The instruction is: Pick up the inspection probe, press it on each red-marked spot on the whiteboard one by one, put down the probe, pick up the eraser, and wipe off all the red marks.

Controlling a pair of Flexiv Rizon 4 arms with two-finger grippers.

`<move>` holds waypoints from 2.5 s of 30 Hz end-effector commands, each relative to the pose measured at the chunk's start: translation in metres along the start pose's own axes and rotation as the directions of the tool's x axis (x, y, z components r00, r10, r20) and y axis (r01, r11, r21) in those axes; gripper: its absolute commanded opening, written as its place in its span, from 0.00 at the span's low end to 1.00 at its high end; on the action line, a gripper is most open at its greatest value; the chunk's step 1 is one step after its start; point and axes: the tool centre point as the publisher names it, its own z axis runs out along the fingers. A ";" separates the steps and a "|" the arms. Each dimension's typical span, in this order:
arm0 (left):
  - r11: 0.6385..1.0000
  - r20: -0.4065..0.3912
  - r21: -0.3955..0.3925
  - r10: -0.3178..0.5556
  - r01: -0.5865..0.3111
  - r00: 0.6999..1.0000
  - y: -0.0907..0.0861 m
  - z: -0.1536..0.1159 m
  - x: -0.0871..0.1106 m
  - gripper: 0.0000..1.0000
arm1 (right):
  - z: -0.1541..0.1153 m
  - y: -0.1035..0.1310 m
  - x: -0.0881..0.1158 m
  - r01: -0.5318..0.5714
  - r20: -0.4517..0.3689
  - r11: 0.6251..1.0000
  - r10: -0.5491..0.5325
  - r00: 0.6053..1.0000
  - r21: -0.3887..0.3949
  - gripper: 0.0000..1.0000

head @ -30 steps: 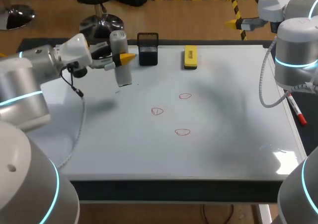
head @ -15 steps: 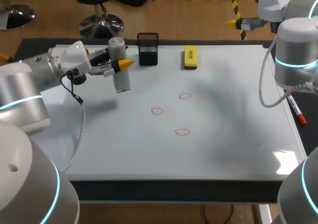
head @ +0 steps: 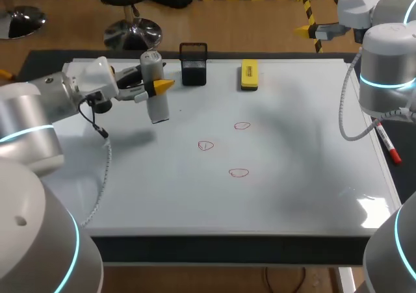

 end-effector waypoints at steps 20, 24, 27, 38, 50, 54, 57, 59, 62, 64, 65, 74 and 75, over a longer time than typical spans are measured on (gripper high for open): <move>1.000 0.005 -0.003 0.001 -0.001 1.000 -0.002 0.002 0.000 0.00 | 0.000 0.000 0.000 0.000 -0.001 1.000 0.000 1.000 0.002 1.00; 1.000 0.005 -0.003 0.001 -0.001 1.000 -0.002 0.002 0.000 0.00 | 0.000 0.000 0.000 0.000 -0.001 1.000 0.000 1.000 0.002 1.00; 1.000 0.005 -0.003 0.001 -0.001 1.000 -0.002 0.002 0.000 0.00 | 0.000 0.000 0.000 0.000 -0.001 1.000 0.000 1.000 0.002 1.00; 1.000 0.033 -0.002 0.014 -0.014 0.999 0.001 -0.013 -0.017 0.00 | 0.000 0.000 0.000 0.000 -0.001 1.000 0.000 1.000 0.002 1.00; 1.000 0.101 0.011 0.010 -0.011 0.995 0.015 -0.045 -0.044 0.00 | 0.000 0.000 0.000 0.000 -0.001 1.000 0.000 1.000 0.002 1.00; 1.000 0.103 0.020 0.012 -0.014 0.995 0.017 -0.049 -0.047 0.00 | 0.000 0.000 0.000 0.000 -0.001 1.000 0.000 1.000 0.002 1.00; 1.000 0.099 0.023 0.015 -0.018 0.995 0.018 -0.050 -0.049 0.00 | 0.000 0.000 0.000 0.000 -0.001 1.000 0.000 1.000 0.002 1.00; 0.999 0.088 0.038 0.020 -0.023 0.996 0.018 -0.051 -0.050 0.00 | 0.000 0.000 0.000 0.000 -0.001 1.000 0.000 1.000 0.002 1.00; 0.999 0.089 0.042 0.018 -0.022 0.996 0.018 -0.052 -0.051 0.00 | 0.000 0.000 0.000 0.000 -0.001 1.000 0.000 1.000 0.002 1.00; 0.999 0.089 0.042 0.018 -0.022 0.996 0.018 -0.052 -0.051 0.00 | 0.000 0.000 0.000 0.000 -0.001 1.000 0.000 1.000 0.002 1.00; 0.999 0.089 0.042 0.018 -0.022 0.996 0.018 -0.052 -0.051 0.00 | 0.000 0.000 0.000 0.000 -0.001 1.000 0.000 1.000 0.002 1.00; 0.999 0.089 0.042 0.018 -0.022 0.996 0.018 -0.052 -0.051 0.00 | 0.021 0.025 0.004 0.216 -0.319 0.975 -0.191 0.928 0.044 1.00; 0.999 0.089 0.042 0.018 -0.022 0.996 0.018 -0.052 -0.051 0.00 | 0.023 0.029 0.005 0.235 -0.356 0.971 -0.208 0.911 0.035 1.00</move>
